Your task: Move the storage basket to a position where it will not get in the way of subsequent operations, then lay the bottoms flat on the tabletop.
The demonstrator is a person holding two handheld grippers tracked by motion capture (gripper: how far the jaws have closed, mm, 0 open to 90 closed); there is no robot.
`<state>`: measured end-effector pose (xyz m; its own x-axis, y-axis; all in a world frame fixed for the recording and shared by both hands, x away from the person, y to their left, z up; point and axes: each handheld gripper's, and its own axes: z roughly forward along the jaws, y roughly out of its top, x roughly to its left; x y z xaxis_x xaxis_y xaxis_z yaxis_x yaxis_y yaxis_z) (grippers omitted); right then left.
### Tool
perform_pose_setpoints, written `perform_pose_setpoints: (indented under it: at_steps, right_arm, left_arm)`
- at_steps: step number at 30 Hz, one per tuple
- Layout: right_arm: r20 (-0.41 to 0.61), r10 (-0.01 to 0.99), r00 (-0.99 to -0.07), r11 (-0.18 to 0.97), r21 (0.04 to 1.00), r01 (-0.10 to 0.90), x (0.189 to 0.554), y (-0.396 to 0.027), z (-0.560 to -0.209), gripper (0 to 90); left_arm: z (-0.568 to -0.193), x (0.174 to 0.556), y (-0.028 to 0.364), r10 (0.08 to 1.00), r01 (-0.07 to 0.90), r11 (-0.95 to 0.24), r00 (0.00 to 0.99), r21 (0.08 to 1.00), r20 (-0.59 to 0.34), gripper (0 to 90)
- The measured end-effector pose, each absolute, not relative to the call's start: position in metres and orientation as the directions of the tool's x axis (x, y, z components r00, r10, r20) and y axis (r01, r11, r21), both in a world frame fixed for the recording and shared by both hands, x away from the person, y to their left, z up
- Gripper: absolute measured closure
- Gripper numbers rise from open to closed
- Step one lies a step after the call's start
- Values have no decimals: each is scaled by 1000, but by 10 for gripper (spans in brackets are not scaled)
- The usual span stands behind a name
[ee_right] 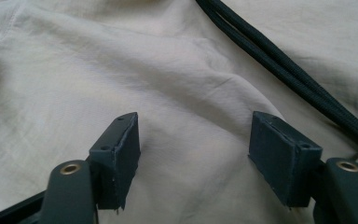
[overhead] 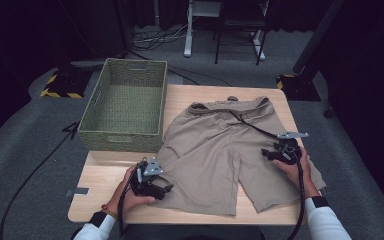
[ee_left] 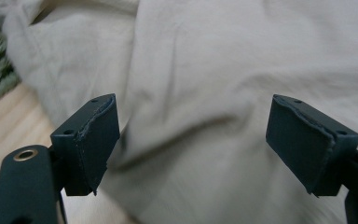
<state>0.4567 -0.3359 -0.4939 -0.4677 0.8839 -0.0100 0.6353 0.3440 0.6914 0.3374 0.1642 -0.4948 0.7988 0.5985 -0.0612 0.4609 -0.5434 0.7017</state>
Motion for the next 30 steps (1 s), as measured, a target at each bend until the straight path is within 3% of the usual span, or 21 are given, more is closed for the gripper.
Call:
perform_pose_setpoints:
  at_steps: [13,19,22,25,30]
  right_arm:
    - [-21,884,-467,357,674,647,455,-337,-492,307]
    - [61,853,-519,330,708,624,456,-329,-482,202]
    - [72,828,-555,322,750,578,457,-315,-470,232]
    - [-2,804,-595,418,714,562,454,-293,-472,281]
    - [2,763,-647,484,661,573,442,-284,-488,318]
  left_arm:
    - [-497,317,182,670,527,-488,737,696,-90,171]
    - [-498,321,184,684,543,-466,722,699,-104,164]
    - [-499,323,180,685,544,-468,721,696,-102,167]
    - [-501,320,172,674,519,-510,737,686,-57,168]
    - [-502,314,166,662,497,-542,750,678,-21,174]
